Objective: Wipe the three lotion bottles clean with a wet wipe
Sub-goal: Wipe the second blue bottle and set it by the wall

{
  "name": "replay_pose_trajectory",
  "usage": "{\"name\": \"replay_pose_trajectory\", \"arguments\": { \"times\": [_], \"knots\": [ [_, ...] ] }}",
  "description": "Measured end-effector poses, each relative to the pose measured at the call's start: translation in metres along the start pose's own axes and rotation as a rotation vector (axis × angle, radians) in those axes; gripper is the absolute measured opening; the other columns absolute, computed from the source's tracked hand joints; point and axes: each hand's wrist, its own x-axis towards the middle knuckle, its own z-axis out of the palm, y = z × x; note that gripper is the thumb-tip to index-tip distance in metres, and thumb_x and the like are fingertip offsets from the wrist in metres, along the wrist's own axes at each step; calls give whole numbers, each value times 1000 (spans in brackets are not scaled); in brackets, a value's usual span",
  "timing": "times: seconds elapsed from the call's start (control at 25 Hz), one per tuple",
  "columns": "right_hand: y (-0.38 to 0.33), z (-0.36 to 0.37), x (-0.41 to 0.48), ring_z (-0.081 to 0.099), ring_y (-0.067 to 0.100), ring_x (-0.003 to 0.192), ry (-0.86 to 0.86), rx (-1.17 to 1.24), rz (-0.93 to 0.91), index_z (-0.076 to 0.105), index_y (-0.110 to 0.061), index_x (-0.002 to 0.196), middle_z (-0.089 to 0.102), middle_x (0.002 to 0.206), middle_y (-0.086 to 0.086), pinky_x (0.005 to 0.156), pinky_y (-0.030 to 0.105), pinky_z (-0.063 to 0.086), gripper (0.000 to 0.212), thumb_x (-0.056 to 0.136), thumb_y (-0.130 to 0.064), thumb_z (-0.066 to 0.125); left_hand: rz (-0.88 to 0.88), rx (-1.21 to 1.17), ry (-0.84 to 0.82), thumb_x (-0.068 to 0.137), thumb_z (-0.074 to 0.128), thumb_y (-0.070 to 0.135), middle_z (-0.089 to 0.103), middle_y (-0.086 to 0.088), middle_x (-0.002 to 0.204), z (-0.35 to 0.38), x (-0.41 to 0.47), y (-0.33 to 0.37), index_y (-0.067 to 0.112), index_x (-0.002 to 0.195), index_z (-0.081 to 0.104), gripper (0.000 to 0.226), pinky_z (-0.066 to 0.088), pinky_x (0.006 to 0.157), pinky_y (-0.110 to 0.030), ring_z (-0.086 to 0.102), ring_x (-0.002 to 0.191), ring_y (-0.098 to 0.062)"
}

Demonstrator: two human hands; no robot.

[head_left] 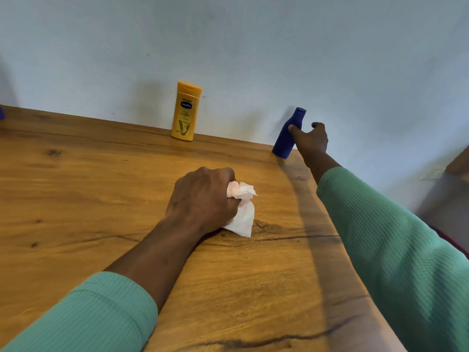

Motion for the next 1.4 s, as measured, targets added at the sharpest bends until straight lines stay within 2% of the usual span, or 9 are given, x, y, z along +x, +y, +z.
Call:
{"name": "replay_pose_trajectory", "arguments": {
  "times": [0.16,0.28,0.44,0.64,0.8,1.0,1.12,1.24,1.4],
  "knots": [
    [-8,1,-87,59,22,118,67,192,-28,49,-19,142,57,135,5,103,40,51,53,97,-42,64,-17,-33,35,88,70,48,74,2,96,-2,0,0,29,109,69,28,39,65,-31,61,80,-21],
    [-15,5,-176,65,23,109,-142,468,31,60,-19,127,66,118,4,99,47,56,28,104,-35,59,-115,-95,115,88,75,43,77,0,102,-6,0,1,25,115,71,32,42,64,-30,68,89,-23],
    [-52,15,-274,75,26,99,-401,751,193,65,-22,118,74,109,9,85,46,64,24,107,-39,53,-408,-477,308,93,73,36,75,-1,102,-21,-3,-6,20,113,73,25,53,69,-30,70,92,-22],
    [-67,25,-313,71,7,92,-487,582,-44,69,-23,119,74,103,-3,71,21,58,25,109,-36,49,-508,-670,338,97,67,31,73,2,88,-38,-28,-20,19,101,73,13,59,66,-36,71,83,-20],
    [-46,12,-269,75,21,93,-348,567,138,71,-22,106,75,99,5,79,41,65,17,107,-29,55,-185,-345,158,93,72,36,74,4,92,-30,-30,-6,23,107,73,19,44,57,-26,65,77,-14],
    [-7,3,-169,71,25,86,-87,257,110,70,-18,95,72,89,5,74,37,58,11,97,-23,61,89,15,-78,90,68,52,74,1,97,-6,-8,13,30,111,67,31,37,63,-30,53,76,-15],
    [14,0,-87,66,33,109,-81,-21,178,65,-10,118,70,117,15,91,36,52,37,89,-33,64,92,26,-115,90,66,53,72,3,101,9,5,12,32,113,67,31,37,66,-31,52,79,-15],
    [27,-1,-31,58,38,123,-117,-129,245,36,-16,152,47,144,24,104,39,49,71,91,-38,64,98,22,-117,90,64,50,69,4,94,16,13,10,32,109,66,27,37,65,-32,54,80,-17],
    [40,12,10,48,45,133,-176,-388,42,20,-30,163,31,154,28,110,44,41,79,97,-49,58,85,15,-123,89,62,54,55,12,81,22,19,7,36,96,57,21,33,62,-32,56,79,-16]
  ]
}}
